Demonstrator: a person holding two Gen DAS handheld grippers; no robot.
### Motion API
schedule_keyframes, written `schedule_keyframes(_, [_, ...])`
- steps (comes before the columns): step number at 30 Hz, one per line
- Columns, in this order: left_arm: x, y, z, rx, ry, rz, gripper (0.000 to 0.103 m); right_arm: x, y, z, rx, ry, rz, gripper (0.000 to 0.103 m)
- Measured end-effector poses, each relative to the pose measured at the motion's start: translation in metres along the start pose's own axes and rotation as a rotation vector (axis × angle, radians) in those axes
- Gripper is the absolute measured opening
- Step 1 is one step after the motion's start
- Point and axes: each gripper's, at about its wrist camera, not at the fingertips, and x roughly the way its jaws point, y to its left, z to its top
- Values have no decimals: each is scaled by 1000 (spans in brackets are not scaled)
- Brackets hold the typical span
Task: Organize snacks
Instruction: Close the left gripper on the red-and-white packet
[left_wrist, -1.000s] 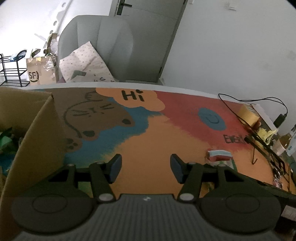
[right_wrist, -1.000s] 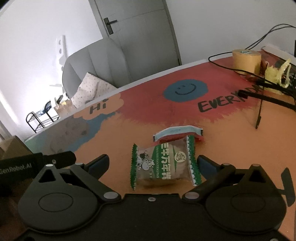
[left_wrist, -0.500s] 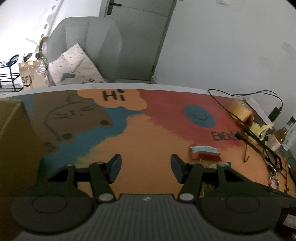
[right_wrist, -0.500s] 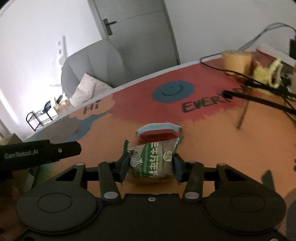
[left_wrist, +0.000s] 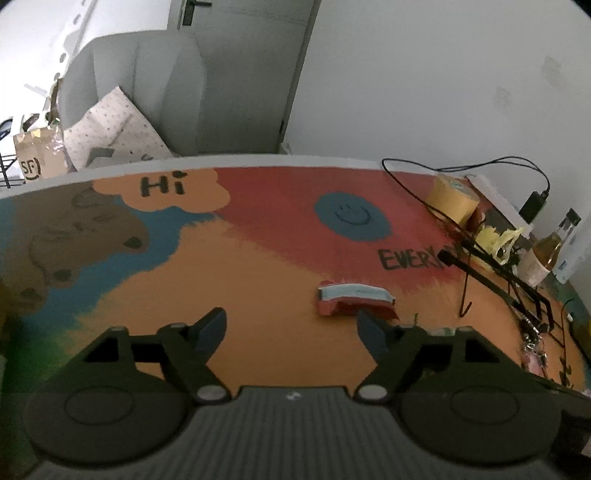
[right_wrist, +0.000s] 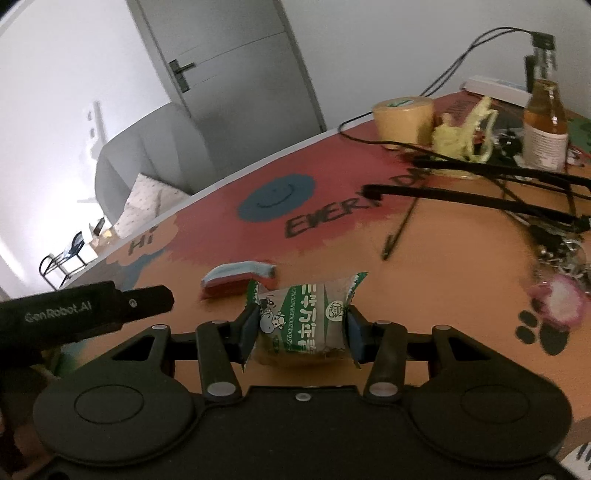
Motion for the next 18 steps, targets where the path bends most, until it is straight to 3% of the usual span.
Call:
schedule_keyframes(9, [27, -25, 6, -20, 8, 22, 89, -3, -22, 5, 12, -25, -35, 47])
schedule_keyframes(18, [51, -55, 3, 29, -8, 40, 91, -5, -39, 9, 23, -38, -45, 47])
